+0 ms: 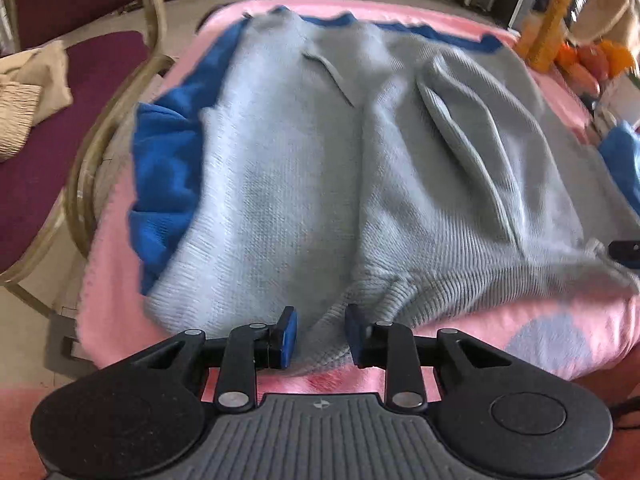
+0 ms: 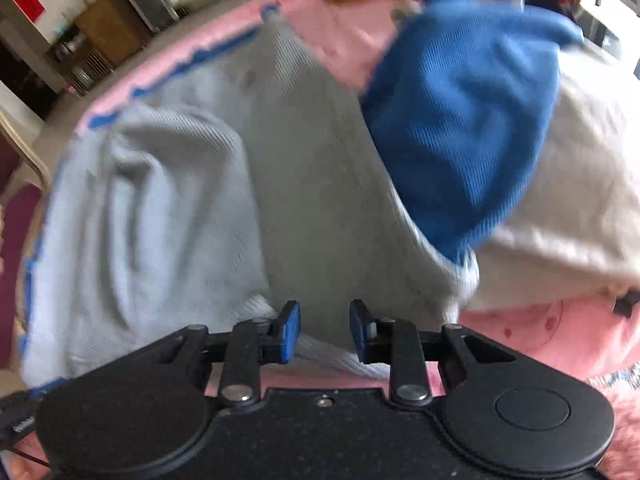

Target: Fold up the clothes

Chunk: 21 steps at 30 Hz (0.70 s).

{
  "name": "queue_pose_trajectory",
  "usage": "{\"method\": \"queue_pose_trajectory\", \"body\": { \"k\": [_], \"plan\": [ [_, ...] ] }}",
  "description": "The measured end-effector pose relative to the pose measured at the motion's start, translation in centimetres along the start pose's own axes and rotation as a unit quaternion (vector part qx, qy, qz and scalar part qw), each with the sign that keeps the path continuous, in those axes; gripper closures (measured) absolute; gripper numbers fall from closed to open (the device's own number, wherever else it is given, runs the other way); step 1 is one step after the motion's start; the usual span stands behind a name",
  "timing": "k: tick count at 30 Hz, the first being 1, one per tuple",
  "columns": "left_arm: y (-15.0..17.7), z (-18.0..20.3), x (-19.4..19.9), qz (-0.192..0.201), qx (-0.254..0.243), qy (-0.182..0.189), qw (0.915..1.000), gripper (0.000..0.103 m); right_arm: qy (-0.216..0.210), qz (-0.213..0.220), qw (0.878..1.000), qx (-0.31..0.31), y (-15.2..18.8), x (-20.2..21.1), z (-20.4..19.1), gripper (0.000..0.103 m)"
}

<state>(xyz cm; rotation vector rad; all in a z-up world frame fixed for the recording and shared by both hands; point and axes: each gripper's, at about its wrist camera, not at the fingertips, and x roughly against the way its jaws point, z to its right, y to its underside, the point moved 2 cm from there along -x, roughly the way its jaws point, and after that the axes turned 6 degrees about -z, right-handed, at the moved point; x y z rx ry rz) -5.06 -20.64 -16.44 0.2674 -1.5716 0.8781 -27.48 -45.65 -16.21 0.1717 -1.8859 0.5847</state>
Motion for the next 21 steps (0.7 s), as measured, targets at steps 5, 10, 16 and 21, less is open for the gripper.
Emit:
{"method": "queue_pose_trajectory", "body": {
  "k": [5, 10, 16, 21],
  "plan": [
    [-3.6, -2.8, 2.1, 0.040, 0.039, -0.023, 0.9982, 0.076, -0.037, 0.064, 0.995, 0.069, -3.3, 5.7, -5.4, 0.075],
    [-7.2, -5.6, 4.1, 0.080, 0.077, -0.047, 0.9927, 0.067, -0.078, 0.113, 0.977, 0.163, -6.8, 7.9, -14.5, 0.068],
    [-12.2, -9.7, 4.6, 0.108, 0.128, -0.064, 0.9838, 0.071, -0.080, 0.094, 0.969, 0.216, -9.6, 1.6, -23.7, 0.064],
    [-14.4, -15.3, 1.5, 0.133, 0.199, -0.030, 0.9704, 0.080, -0.090, 0.067, 0.966, 0.233, -10.7, -3.1, -30.6, 0.065]
  ]
}}
